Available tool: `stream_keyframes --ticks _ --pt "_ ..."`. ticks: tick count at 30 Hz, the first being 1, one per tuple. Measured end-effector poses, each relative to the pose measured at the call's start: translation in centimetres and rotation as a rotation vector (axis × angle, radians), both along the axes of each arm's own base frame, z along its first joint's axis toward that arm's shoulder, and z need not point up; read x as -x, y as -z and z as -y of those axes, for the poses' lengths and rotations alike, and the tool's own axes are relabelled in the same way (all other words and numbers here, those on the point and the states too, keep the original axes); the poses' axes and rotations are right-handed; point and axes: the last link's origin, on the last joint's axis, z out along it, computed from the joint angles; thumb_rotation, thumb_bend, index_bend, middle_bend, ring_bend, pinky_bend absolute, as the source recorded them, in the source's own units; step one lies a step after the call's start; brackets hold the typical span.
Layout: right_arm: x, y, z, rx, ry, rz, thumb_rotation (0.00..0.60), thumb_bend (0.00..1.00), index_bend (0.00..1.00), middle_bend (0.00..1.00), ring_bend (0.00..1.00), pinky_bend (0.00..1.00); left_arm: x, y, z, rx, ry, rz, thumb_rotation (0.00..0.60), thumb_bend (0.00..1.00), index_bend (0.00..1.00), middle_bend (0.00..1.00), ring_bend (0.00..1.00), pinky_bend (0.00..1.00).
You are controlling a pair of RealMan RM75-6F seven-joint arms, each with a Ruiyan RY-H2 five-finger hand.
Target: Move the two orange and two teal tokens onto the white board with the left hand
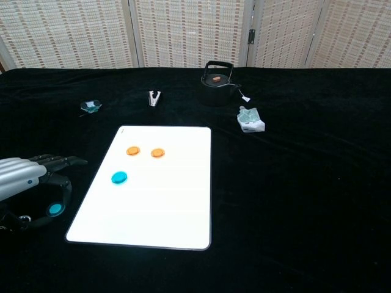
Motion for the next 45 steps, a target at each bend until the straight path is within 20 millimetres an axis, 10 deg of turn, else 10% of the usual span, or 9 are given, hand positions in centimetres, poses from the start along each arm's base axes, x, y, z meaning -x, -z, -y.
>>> stream_keyframes --ticks 15,28,45 --pt "0.0 -0.3 -0.2 0.011 0.0 -0.001 0.6 0.51 0.0 0.0 0.01 0.0 -5.5 -1.3 -3.7 -0.026 0.087 0.098 0.6 0.43 0.49 0.04 0.0 0.0" --pt "0.4 -0.6 -0.3 0.017 0.017 0.0 0.6 0.51 0.0 0.0 0.01 0.0 -11.8 2.5 -6.8 0.06 0.139 0.091 0.6 0.43 0.48 0.04 0.0 0.0" --pt "0.8 -0.6 -0.4 0.015 0.029 0.0 0.6 0.51 0.0 0.0 0.01 0.0 -12.9 5.5 -7.4 0.097 0.113 0.032 0.6 0.43 0.45 0.04 0.0 0.0"
